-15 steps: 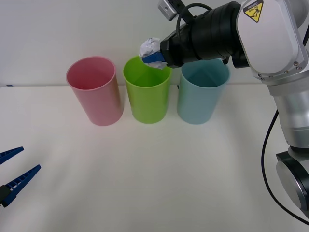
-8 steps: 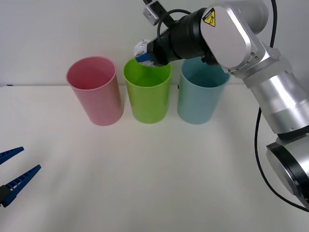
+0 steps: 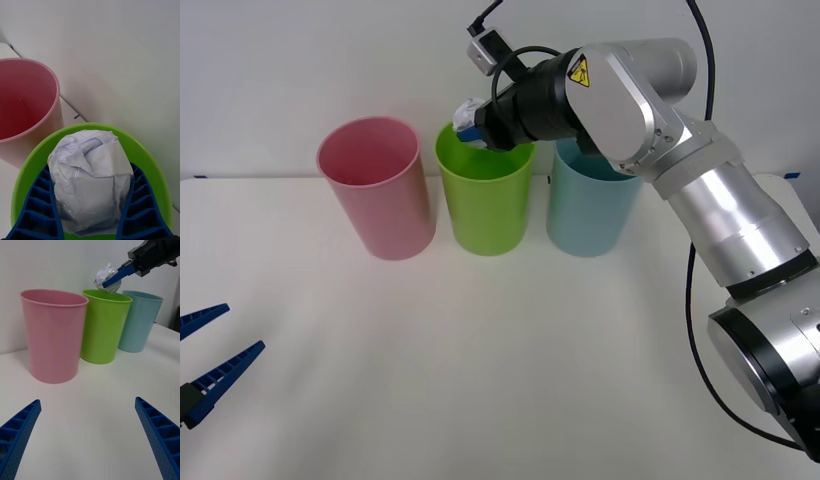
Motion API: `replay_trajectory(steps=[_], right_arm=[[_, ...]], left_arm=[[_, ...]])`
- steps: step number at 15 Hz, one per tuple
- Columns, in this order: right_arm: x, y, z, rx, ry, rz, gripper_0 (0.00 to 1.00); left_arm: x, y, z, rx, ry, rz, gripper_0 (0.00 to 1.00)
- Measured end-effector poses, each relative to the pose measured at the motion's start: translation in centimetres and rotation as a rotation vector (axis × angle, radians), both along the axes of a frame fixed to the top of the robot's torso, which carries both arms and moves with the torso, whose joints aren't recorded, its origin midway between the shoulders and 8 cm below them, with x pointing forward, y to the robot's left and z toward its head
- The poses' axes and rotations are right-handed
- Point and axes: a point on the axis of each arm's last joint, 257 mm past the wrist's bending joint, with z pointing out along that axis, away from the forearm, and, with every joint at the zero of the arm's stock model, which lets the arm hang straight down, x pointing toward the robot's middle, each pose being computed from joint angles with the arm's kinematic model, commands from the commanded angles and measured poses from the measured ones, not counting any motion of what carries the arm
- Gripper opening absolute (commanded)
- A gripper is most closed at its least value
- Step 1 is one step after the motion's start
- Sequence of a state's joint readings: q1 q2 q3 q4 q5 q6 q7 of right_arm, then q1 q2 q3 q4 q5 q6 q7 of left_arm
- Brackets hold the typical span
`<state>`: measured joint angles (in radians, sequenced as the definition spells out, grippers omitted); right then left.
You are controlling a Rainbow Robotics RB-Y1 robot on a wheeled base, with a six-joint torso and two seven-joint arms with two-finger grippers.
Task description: Put cans in the blue bin and PET bottles in the pink bin and trash in the green bin.
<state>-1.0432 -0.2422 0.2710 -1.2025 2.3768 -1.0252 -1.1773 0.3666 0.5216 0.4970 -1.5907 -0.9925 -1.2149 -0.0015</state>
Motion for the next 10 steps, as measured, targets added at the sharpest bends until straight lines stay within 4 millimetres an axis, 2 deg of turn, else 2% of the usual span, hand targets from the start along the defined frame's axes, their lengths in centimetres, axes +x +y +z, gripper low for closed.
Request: replay_trajectory(steps=[8, 9, 10], right_arm=[[0.15, 0.18, -0.32, -0.016, -0.01, -0.006, 0.0], [0.17, 0.16, -0.31, -0.017, -0.011, -0.007, 0.14], [0.2, 0.11, -0.33, -0.019, -0.012, -0.007, 0.69]], left_arm=[[0.0, 0.0, 0.0, 0.0, 0.0, 0.0, 0.85], [0.0, 0.0, 0.0, 0.0, 0.0, 0.0, 0.86], [0.0, 0.0, 0.0, 0.0, 0.0, 0.0, 0.86]])
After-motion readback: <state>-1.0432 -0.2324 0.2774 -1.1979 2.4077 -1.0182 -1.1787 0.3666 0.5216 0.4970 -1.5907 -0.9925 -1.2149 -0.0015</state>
